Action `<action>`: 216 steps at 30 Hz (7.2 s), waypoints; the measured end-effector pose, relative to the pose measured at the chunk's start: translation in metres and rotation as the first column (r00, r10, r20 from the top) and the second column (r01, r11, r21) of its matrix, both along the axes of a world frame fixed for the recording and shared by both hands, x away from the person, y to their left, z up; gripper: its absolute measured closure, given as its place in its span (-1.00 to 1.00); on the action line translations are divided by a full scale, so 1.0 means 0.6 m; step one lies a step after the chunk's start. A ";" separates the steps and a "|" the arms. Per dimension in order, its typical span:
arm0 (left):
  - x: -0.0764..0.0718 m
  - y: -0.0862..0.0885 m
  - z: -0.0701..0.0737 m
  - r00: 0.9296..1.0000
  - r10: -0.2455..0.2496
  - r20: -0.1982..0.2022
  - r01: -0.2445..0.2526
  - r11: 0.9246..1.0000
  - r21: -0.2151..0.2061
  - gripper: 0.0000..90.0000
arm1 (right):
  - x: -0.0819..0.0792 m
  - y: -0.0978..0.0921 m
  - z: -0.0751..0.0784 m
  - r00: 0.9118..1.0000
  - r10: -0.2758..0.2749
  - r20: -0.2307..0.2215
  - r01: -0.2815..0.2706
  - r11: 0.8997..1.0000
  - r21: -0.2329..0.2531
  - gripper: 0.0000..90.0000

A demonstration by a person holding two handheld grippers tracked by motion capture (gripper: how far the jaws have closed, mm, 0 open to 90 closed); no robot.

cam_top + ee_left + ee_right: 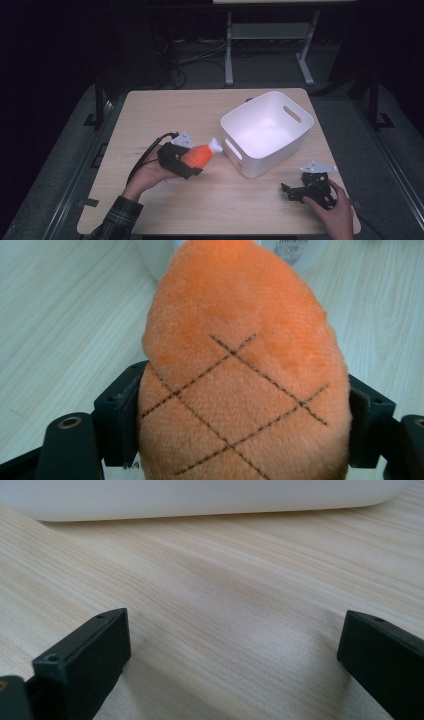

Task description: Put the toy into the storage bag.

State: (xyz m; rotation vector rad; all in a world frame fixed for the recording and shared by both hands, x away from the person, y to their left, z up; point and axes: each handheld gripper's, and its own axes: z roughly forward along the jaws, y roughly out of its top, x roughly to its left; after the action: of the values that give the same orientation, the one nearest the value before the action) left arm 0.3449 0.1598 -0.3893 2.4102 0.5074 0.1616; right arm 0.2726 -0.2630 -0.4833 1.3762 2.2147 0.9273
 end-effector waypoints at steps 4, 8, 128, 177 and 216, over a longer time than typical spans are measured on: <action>0.002 -0.001 0.008 1.000 -0.002 0.009 0.002 1.000 -0.009 -0.53 | 0.000 0.000 0.000 1.000 0.000 0.000 0.000 1.000 0.001 -1.00; 0.004 -0.001 0.017 1.000 -0.004 0.013 0.004 1.000 -0.014 -0.53 | 0.000 0.000 0.000 1.000 0.001 0.000 -0.001 1.000 0.001 -1.00; 0.175 -0.250 0.171 0.994 -0.067 0.082 0.070 0.997 -0.024 -0.52 | 0.000 0.000 0.000 1.000 -0.001 -0.001 0.001 1.000 0.001 -1.00; 0.202 -0.294 0.120 0.999 -0.039 0.033 0.039 0.999 0.005 -0.69 | 0.000 0.000 0.000 1.000 -0.001 -0.002 0.001 1.000 0.001 -1.00; 0.146 -0.160 0.143 0.999 -0.015 0.050 0.020 0.995 -0.094 -0.68 | -0.001 0.000 0.000 1.000 -0.001 0.000 0.001 1.000 0.001 -1.00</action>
State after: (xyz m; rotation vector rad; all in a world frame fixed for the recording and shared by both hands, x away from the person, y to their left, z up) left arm 0.4327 0.0639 -0.3038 2.3117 0.4610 0.1840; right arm 0.2718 -0.2628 -0.4832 1.3771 2.2143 0.9278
